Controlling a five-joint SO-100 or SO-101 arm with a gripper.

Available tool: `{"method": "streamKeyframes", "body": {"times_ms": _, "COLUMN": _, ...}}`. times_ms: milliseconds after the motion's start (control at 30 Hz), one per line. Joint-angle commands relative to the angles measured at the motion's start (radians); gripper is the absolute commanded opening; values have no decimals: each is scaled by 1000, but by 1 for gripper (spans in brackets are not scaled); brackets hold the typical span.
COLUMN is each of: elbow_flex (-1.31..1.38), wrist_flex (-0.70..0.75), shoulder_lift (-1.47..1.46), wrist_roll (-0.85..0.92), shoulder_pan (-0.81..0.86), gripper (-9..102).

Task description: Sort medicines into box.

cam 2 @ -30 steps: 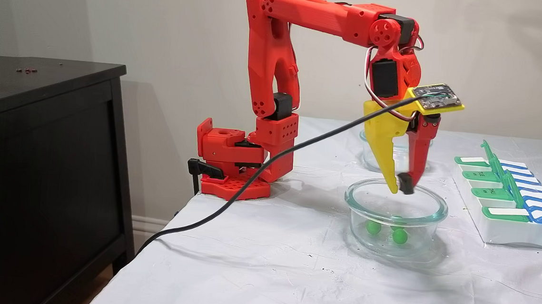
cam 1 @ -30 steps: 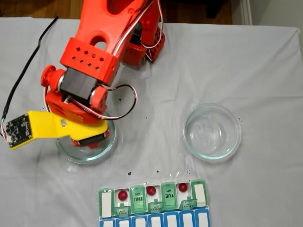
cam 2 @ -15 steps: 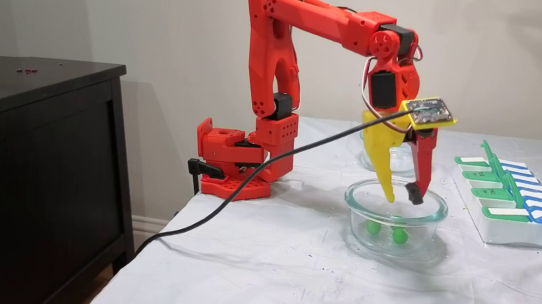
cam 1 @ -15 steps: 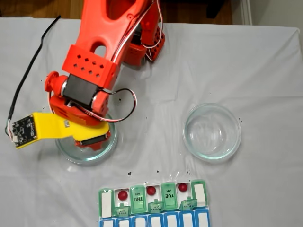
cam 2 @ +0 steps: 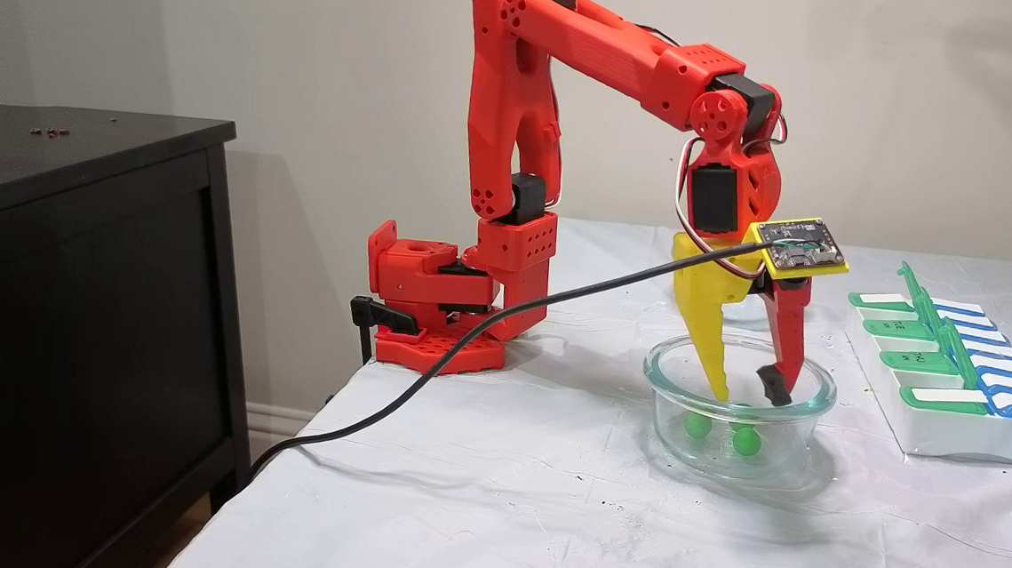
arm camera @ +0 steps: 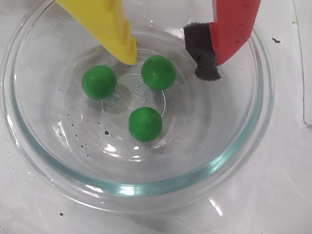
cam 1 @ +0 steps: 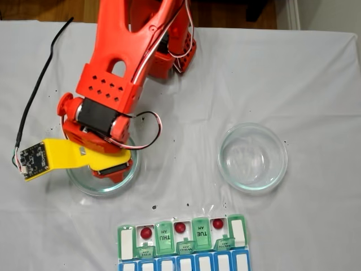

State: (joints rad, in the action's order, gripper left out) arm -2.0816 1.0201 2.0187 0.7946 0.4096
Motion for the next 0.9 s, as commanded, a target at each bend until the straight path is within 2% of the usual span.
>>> {"method": "streamKeyframes", "body": {"times_ms": 0, "elbow_flex": -12, "wrist_flex": -21, "shoulder_lift": 32, "wrist_roll": -5, "shoulder_pan": 11, "gripper": 21}}
{"method": "streamKeyframes", "body": {"times_ms": 867, "elbow_flex": -80, "wrist_flex": -104, "shoulder_lift": -35, "wrist_roll": -25, "shoulder_pan": -28, "gripper": 21}}
